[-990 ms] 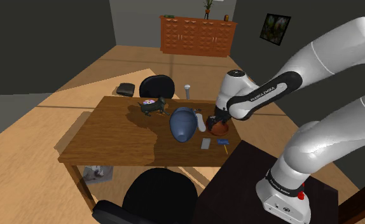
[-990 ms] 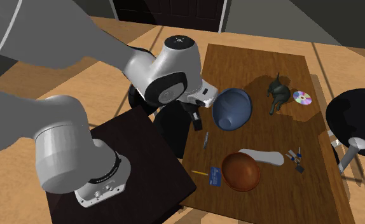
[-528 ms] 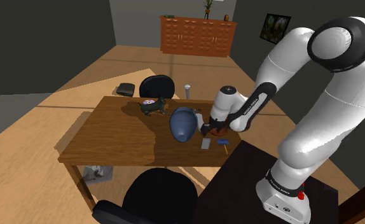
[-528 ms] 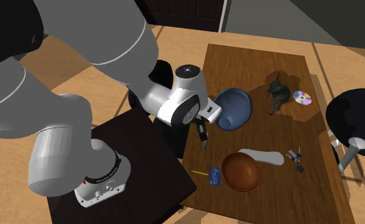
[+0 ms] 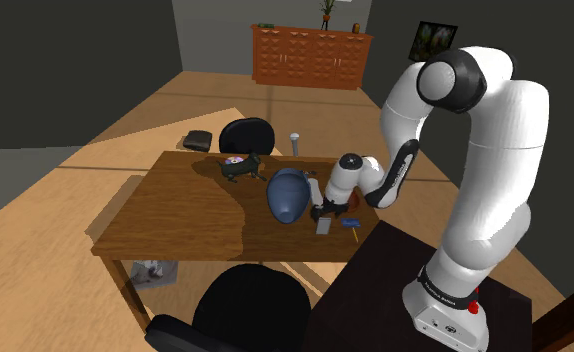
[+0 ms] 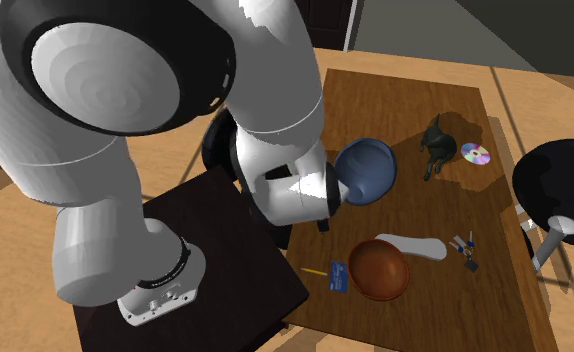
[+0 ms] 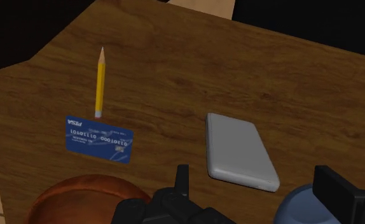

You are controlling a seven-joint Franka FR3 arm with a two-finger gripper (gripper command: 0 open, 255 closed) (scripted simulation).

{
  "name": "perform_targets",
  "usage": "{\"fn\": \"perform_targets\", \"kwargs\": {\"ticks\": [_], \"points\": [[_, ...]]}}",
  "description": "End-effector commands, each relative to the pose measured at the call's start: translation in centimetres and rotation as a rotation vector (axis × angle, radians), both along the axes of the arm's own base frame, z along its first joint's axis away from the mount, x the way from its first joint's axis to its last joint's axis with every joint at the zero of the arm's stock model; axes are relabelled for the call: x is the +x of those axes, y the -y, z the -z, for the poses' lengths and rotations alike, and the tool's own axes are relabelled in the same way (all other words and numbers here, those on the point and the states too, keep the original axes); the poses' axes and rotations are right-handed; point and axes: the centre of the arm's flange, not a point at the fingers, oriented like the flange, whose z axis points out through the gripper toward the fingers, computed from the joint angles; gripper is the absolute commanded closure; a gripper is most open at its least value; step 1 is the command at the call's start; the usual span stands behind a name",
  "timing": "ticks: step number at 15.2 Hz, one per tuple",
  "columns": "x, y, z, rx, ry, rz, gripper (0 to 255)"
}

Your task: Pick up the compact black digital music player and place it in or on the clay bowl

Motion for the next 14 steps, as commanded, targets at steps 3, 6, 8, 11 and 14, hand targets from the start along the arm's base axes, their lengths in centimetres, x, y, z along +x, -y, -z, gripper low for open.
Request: {"fn": "perform_targets", "kwargs": {"ticks": [3,6,8,11,14], "points": [[0.3,0.4,2.1,0.0,0.0,0.001,0],[0.5,0.6,2.9,0.0,0.0,0.001,0],[0.5,0.6,2.9,0.0,0.0,0.001,0],[0.5,0.6,2.9,0.0,0.0,0.001,0],[0.5,0.6,2.9,0.0,0.0,0.001,255]]}}
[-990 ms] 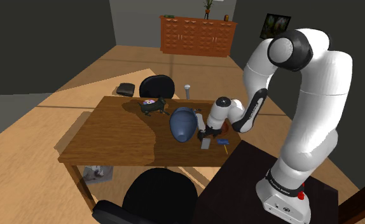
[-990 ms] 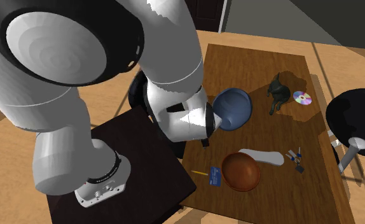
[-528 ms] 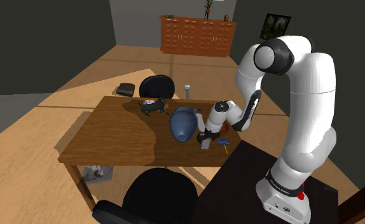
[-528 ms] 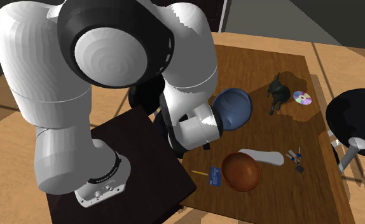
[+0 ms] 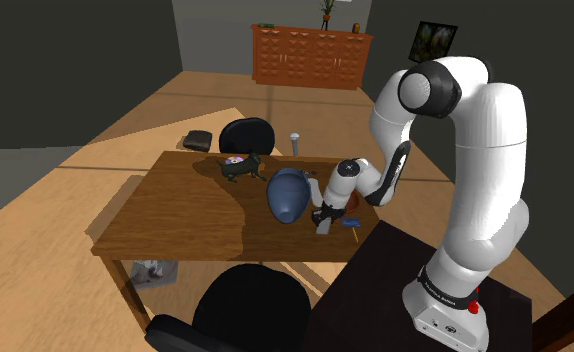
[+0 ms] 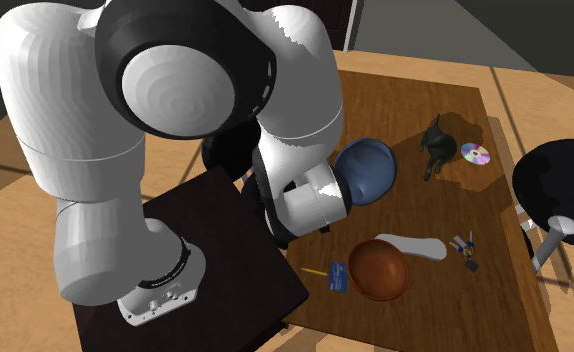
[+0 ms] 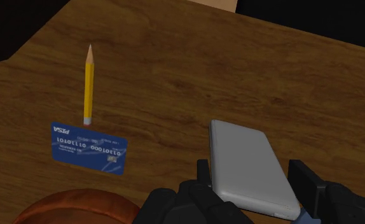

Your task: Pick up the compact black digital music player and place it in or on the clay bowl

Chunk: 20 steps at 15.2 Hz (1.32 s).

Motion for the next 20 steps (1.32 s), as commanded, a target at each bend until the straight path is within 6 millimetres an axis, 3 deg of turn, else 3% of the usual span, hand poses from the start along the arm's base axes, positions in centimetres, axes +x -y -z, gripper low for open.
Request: {"fn": "perform_targets", "kwargs": {"ticks": [1,8,20], "points": [[0.0,0.0,0.0,0.0,0.0,0.0,255],[0.0,0.0,0.0,0.0,0.0,0.0,255],[0.0,0.0,-6.3,0.0,0.0,0.0,255]]}}
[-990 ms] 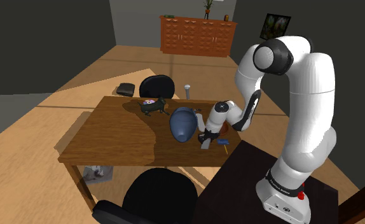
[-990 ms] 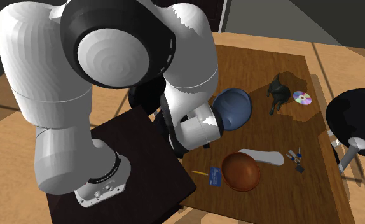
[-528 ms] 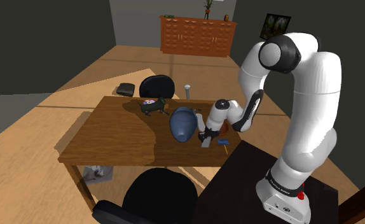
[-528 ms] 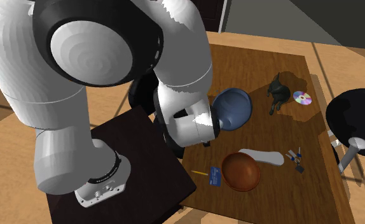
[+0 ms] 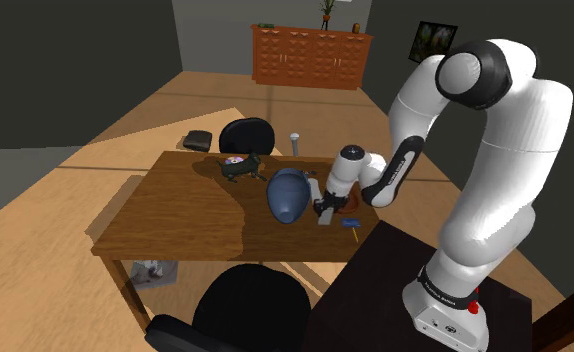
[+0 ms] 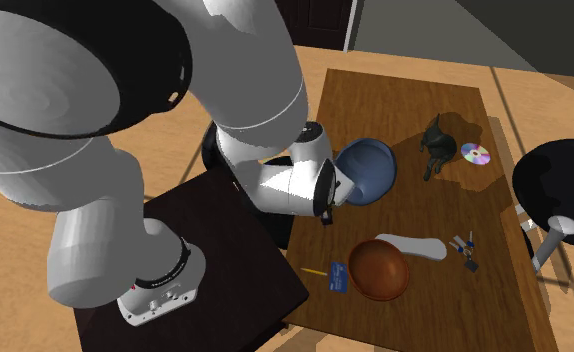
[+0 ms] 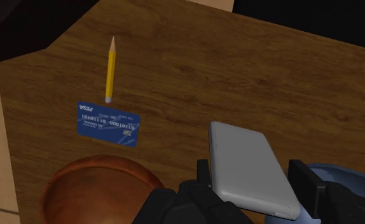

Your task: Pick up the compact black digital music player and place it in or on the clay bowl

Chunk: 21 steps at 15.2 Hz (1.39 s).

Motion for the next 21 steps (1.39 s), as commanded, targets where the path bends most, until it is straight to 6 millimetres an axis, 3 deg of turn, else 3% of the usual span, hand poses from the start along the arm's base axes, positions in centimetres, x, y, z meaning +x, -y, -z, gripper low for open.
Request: {"fn": "perform_targets", "kwargs": {"ticks": [1,17,21], "points": [[0.0,0.0,-1.1,0.0,-0.001,0.0,255],[0.0,0.0,-9.4,0.0,-0.001,0.0,255],[0.7,5.2,-10.1,0.0,-0.001,0.0,255]]}}
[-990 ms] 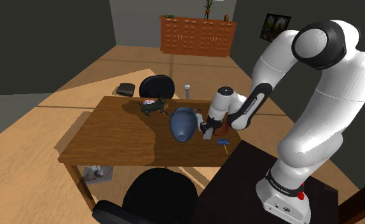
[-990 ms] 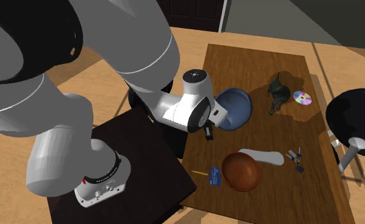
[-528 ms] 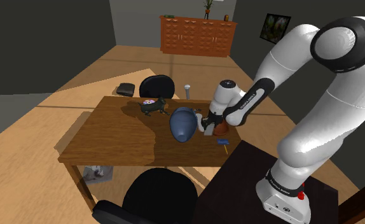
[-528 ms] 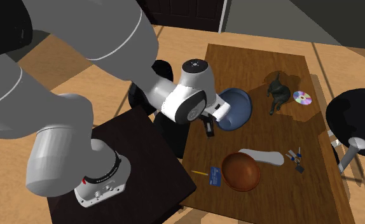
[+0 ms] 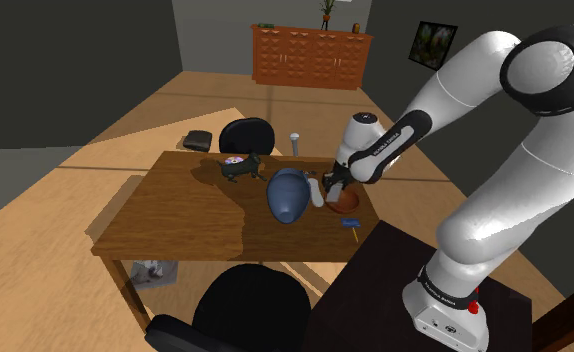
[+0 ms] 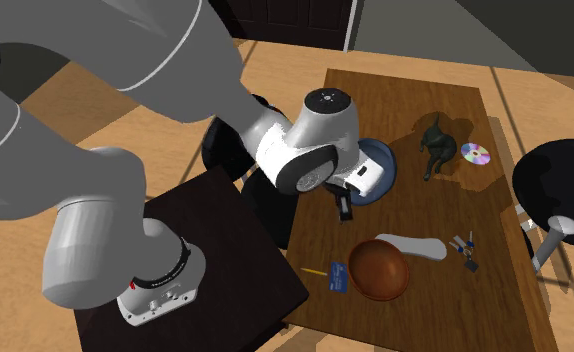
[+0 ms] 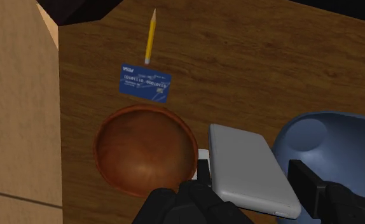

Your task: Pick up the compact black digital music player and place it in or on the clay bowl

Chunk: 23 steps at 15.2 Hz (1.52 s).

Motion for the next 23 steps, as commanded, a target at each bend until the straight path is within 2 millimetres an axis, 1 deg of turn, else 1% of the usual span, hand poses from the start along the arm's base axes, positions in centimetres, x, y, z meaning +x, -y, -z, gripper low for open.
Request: {"fn": "perform_targets", "kwargs": {"ticks": [1,12,23], "points": [[0.3,2.5,-0.5,0.0,0.0,-0.003,255],[2.2,16.7,-2.4,0.0,0.0,-0.003,255],[2.2,16.7,3.4,0.0,0.0,-0.003,255]]}}
